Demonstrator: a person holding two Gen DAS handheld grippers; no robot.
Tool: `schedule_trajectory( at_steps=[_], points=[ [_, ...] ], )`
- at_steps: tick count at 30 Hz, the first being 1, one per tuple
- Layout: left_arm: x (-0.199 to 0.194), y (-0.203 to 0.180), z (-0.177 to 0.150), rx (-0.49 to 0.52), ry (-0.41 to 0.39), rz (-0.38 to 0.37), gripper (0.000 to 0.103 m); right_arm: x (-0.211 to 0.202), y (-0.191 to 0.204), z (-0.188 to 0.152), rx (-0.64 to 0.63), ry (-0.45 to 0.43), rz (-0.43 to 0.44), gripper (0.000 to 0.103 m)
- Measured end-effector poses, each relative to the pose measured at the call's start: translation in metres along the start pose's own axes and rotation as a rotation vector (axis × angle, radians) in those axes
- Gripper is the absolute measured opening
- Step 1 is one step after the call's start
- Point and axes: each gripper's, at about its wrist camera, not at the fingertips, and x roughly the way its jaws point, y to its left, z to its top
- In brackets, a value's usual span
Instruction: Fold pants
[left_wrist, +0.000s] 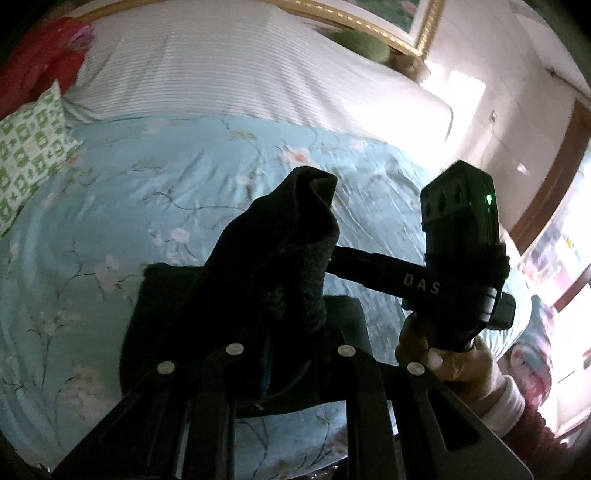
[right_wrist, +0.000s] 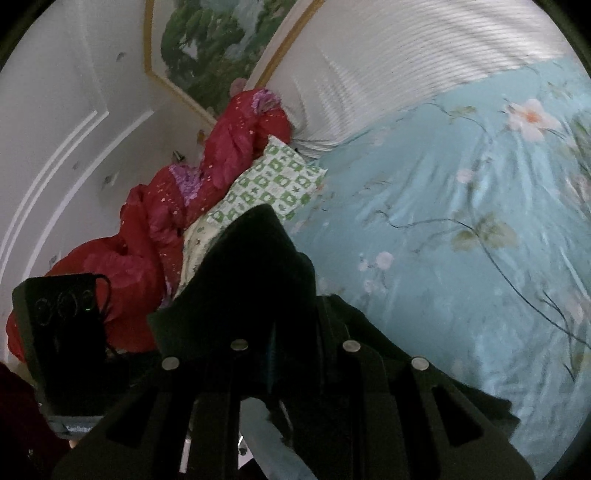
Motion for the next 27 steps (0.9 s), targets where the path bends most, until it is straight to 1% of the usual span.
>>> schedule_trajectory(
  at_steps=[10, 14, 17, 21, 24, 27],
  points=[
    [0.038, -0.029, -0.021, 0.110, 0.034, 0.024, 0.016, -0.019, -0.034, -0.020, 0.050, -0.009, -0.060, 0.019],
    [0.049, -0.034, -0.027, 0.136, 0.051, 0.019, 0.016, -0.024, -0.042, -0.028, 0.061, -0.007, -0.111, 0.021],
    [0.057, -0.038, -0.031, 0.157, 0.063, 0.002, 0.016, -0.028, -0.046, -0.033, 0.069, -0.008, -0.161, 0.022],
    [0.070, -0.044, -0.037, 0.188, 0.091, -0.024, 0.017, -0.040, -0.050, -0.041, 0.086, -0.016, -0.270, 0.022],
    [0.075, -0.048, -0.041, 0.212, 0.092, -0.028, 0.021, -0.050, -0.049, -0.046, 0.101, -0.035, -0.324, 0.022],
    [0.074, -0.046, -0.043, 0.201, 0.102, -0.071, 0.030, -0.065, -0.050, -0.051, 0.132, -0.059, -0.382, 0.022]
  ],
)
